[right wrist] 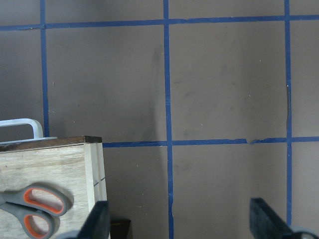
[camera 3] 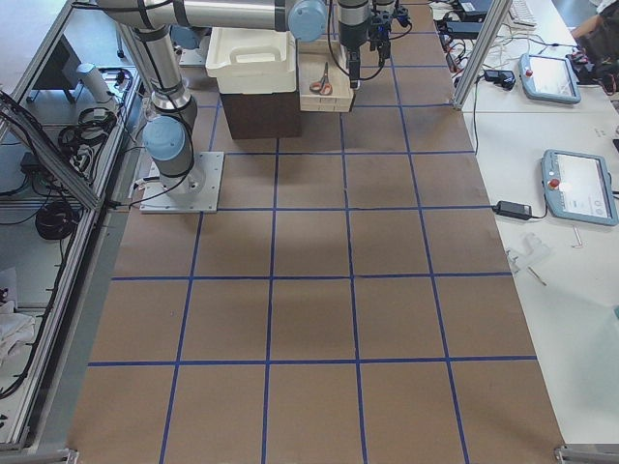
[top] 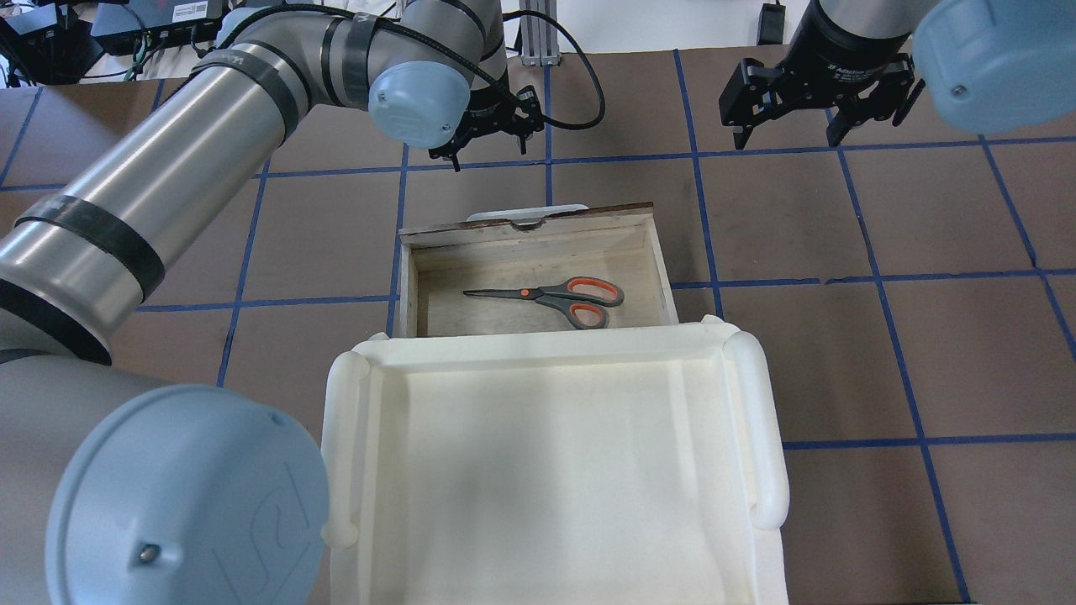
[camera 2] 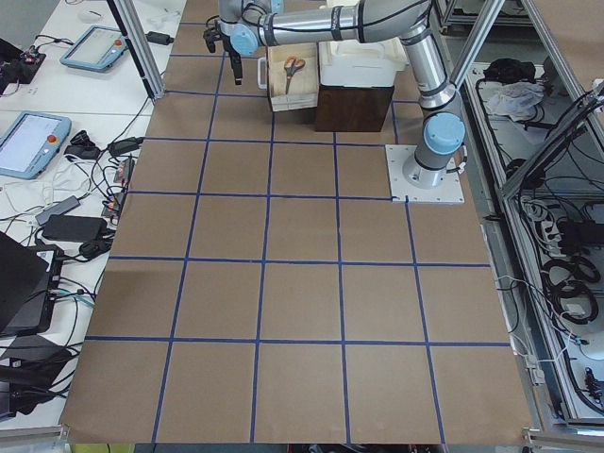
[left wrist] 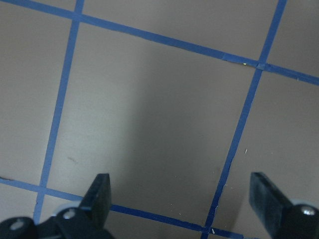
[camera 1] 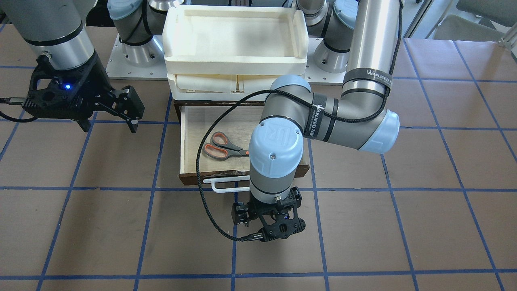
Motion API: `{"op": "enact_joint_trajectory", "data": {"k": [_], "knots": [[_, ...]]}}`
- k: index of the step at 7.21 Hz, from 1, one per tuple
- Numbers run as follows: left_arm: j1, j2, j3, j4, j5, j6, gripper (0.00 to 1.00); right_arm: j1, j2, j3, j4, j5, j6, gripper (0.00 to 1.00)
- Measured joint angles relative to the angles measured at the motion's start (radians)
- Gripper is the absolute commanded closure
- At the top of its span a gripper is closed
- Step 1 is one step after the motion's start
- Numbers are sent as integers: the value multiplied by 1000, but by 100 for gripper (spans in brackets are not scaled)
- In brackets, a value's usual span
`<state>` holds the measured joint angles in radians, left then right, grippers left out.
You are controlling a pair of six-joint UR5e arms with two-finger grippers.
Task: Put scissors in drawer and close it
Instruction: 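Move the left gripper over the drawer's white handle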
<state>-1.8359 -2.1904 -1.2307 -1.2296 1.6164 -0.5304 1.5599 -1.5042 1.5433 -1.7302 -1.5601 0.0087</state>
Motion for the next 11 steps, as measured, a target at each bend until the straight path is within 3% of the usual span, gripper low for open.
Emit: {"op": "enact_joint_trajectory", "data": {"k": [6,11], "knots": [[-53,-106,24,-10,-60,-15,0,-16,-2,21,1,0,-5,0],[-55,-141,25,-163,-125,110,0,-16,-5,22,0,3,-11,0]]}}
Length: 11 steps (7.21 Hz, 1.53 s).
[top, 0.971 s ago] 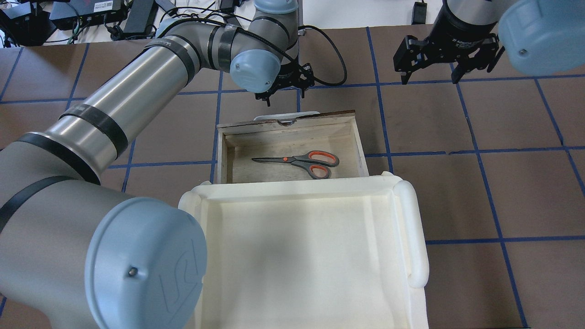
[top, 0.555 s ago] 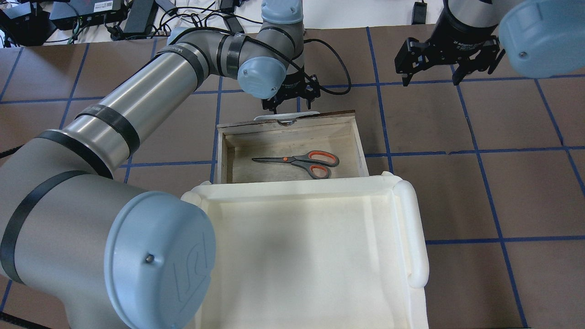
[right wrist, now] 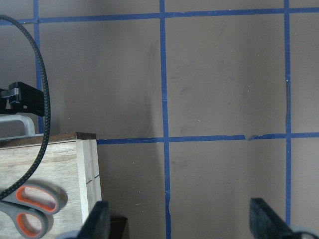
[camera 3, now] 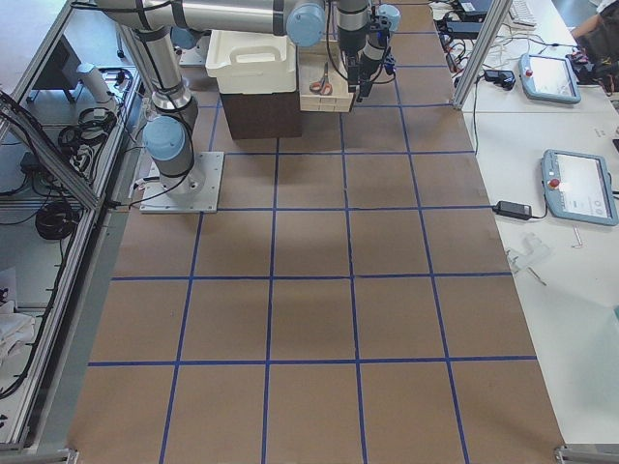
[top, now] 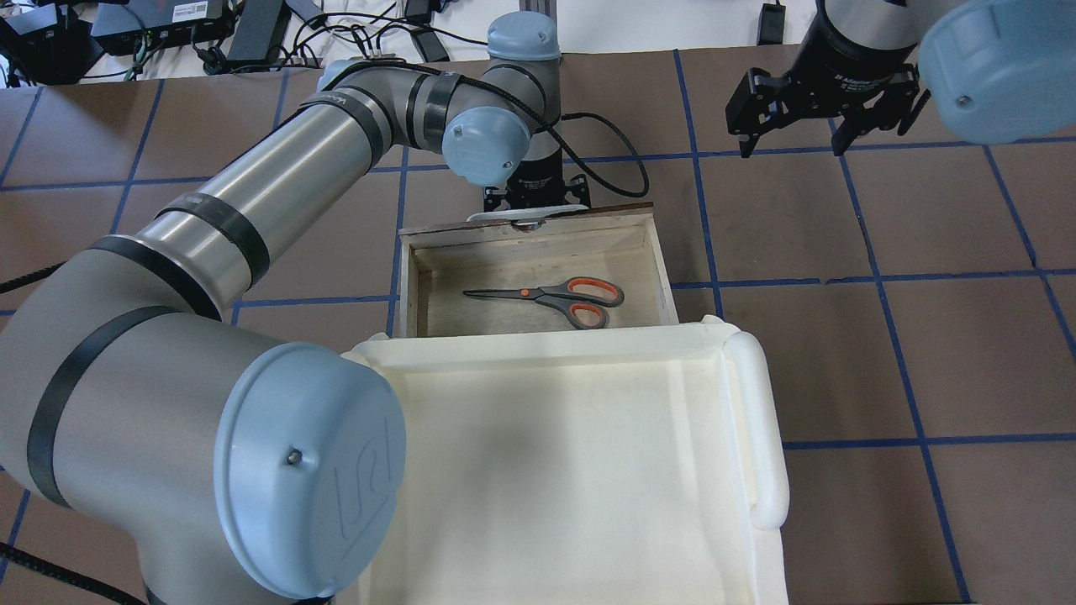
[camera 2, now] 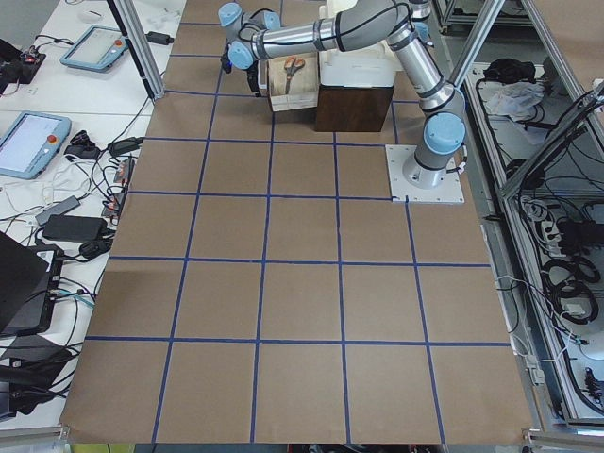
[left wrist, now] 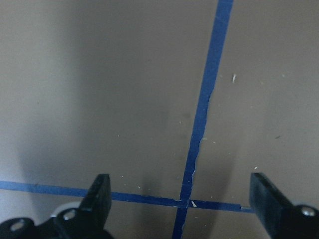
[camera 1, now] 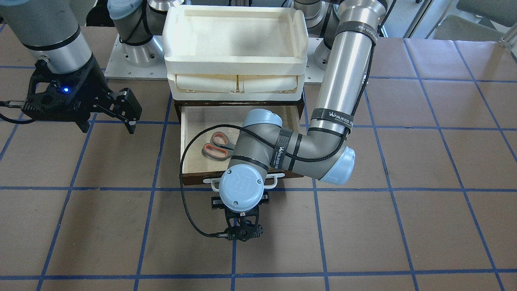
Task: Put scissors in drawer and close it
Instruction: 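Move the left gripper over the drawer's white handle, then lower the left gripper onto the drawer front near the handle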
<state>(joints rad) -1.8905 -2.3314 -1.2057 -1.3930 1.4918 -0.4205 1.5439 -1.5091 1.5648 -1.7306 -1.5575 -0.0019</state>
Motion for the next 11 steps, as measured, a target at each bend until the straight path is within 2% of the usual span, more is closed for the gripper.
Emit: {"op": "enact_joint_trajectory", "data": {"k": [4,11], "knots": [[-1,-27,6,-6,-15,25,0,-2,-2,1,5,-1,3,0],[-1,17,7,-62,-18,0,0,-1,-3,0,3,0,1,0]]}}
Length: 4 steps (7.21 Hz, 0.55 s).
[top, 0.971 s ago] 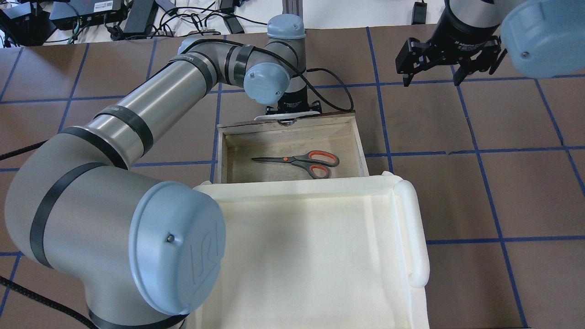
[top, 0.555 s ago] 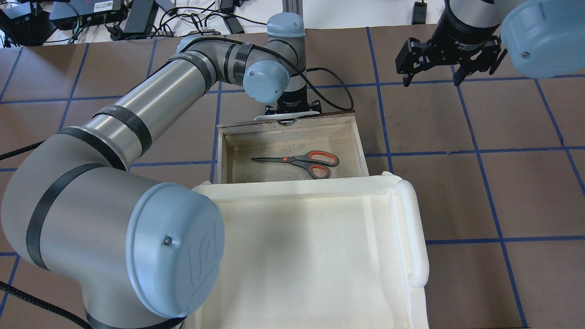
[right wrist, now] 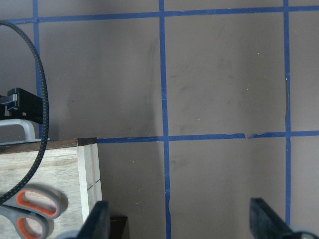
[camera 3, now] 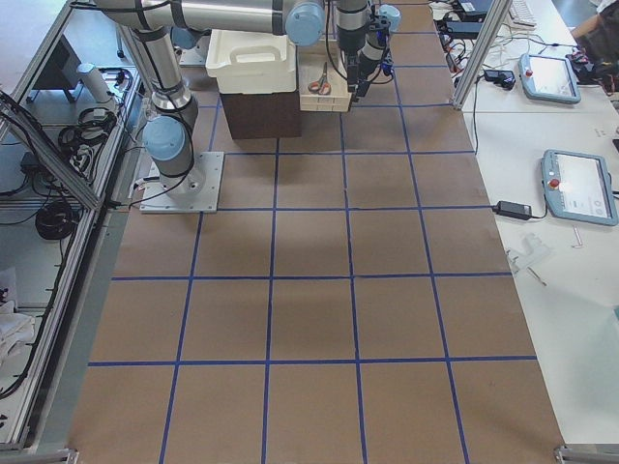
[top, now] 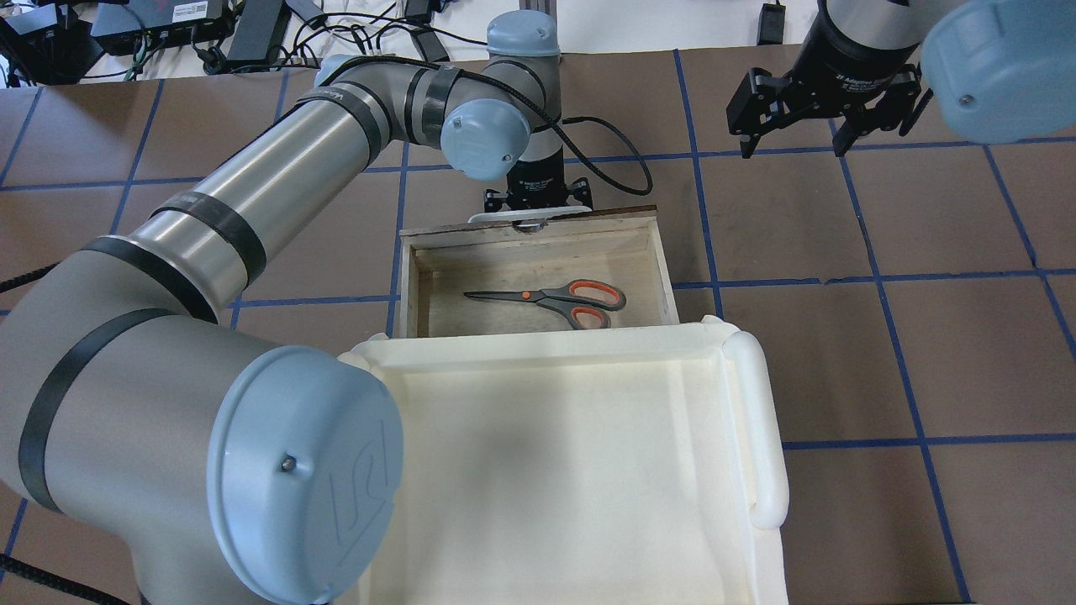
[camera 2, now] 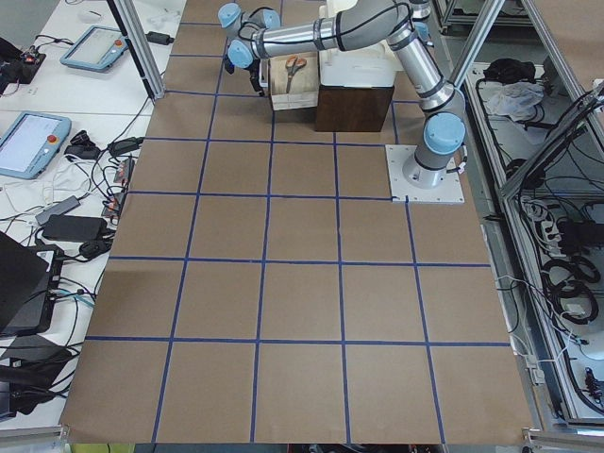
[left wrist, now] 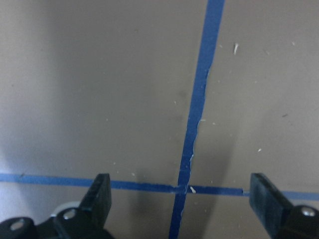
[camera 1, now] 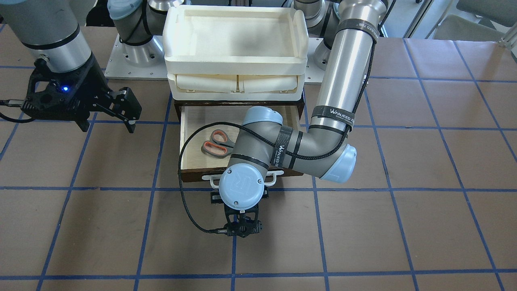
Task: Put scissors in drawer and close it
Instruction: 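Lower the left gripper onto the drawer front near the handle, then push the drawer closed with the left gripper, away from the robot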
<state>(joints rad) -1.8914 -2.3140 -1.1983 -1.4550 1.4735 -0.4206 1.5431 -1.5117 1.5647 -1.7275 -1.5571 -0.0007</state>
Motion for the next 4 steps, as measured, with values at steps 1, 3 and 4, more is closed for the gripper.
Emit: {"op": "enact_joint_trajectory", "data": {"k": [1,3,4], "knots": [[0,6,-1,-5,-3,-4,0,0,0,0,0,0,0,0],[-2,17,-1,-28,-12,-15,0,1,1,0,1,0,0,0],[-4,21,-2,-41,-15,-29,0,1,1,1,2,-1,0,0]]}}
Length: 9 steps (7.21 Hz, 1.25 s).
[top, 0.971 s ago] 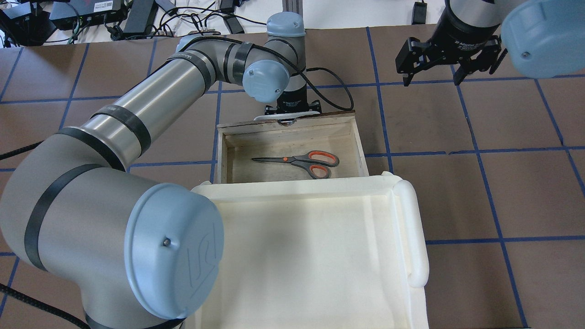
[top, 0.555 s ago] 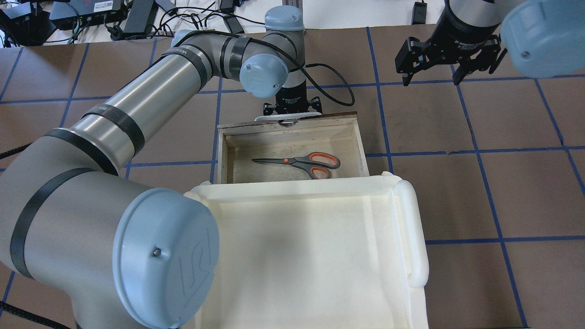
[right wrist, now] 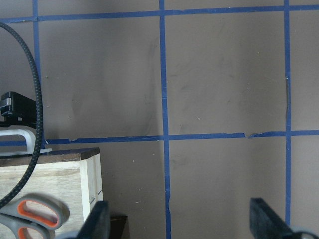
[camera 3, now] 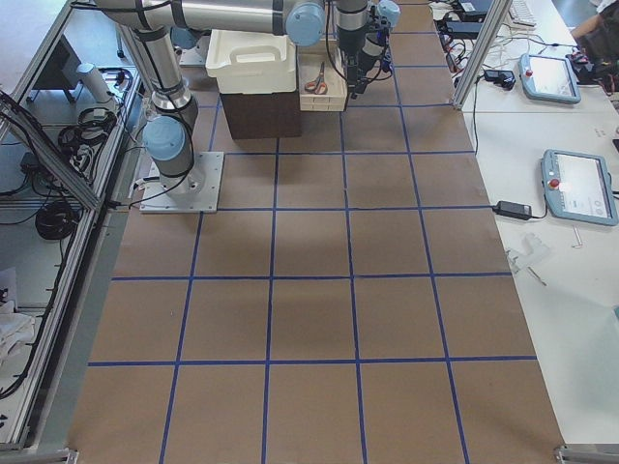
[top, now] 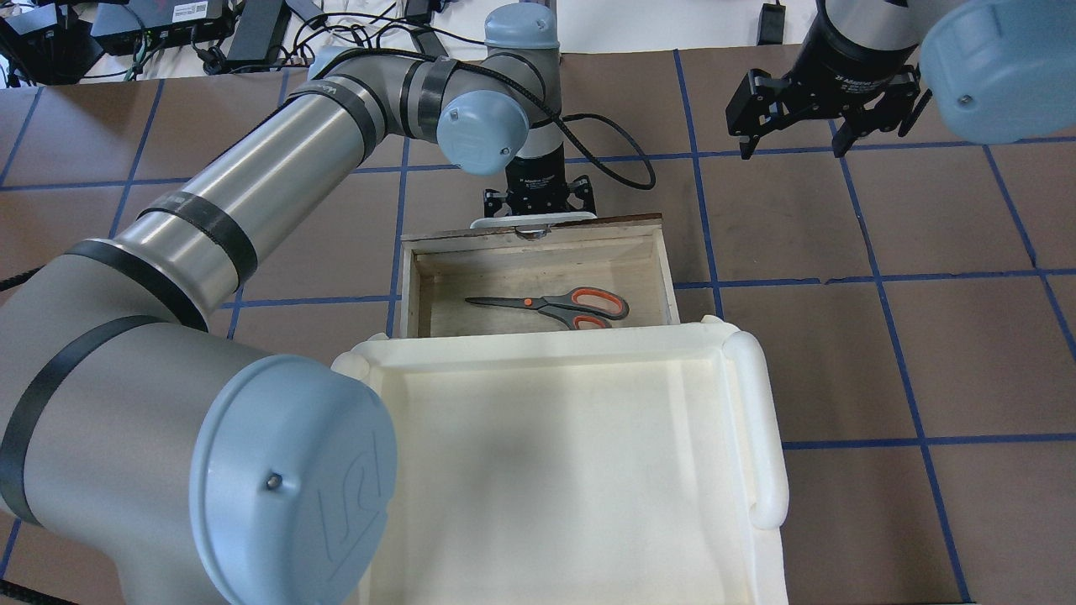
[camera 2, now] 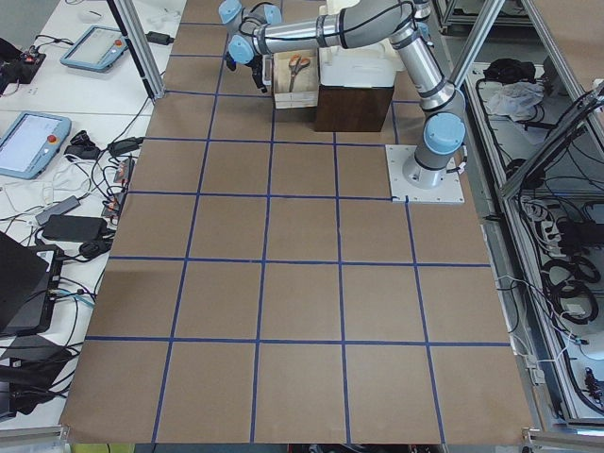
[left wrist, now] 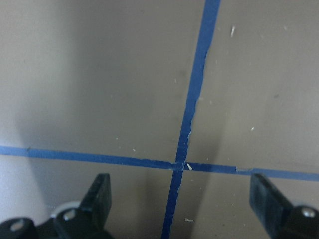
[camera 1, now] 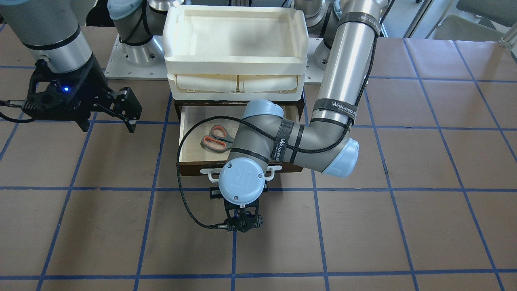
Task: Put scissors in drawer and close it
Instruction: 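Push the drawer closed with the left gripper, away from the robot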
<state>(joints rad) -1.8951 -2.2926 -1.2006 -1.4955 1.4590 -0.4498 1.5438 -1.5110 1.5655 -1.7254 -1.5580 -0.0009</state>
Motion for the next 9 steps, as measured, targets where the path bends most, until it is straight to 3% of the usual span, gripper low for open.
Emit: {"op": "enact_joint_trajectory", "data": {"k": [4,9], "knots": [[-20,23,-13,-39,-4,-54,0,1,0,-1,0,0,-3,0],[-32,106,-113,-48,-26,-64,0,1,0,1,1,0,-6,0]]}}
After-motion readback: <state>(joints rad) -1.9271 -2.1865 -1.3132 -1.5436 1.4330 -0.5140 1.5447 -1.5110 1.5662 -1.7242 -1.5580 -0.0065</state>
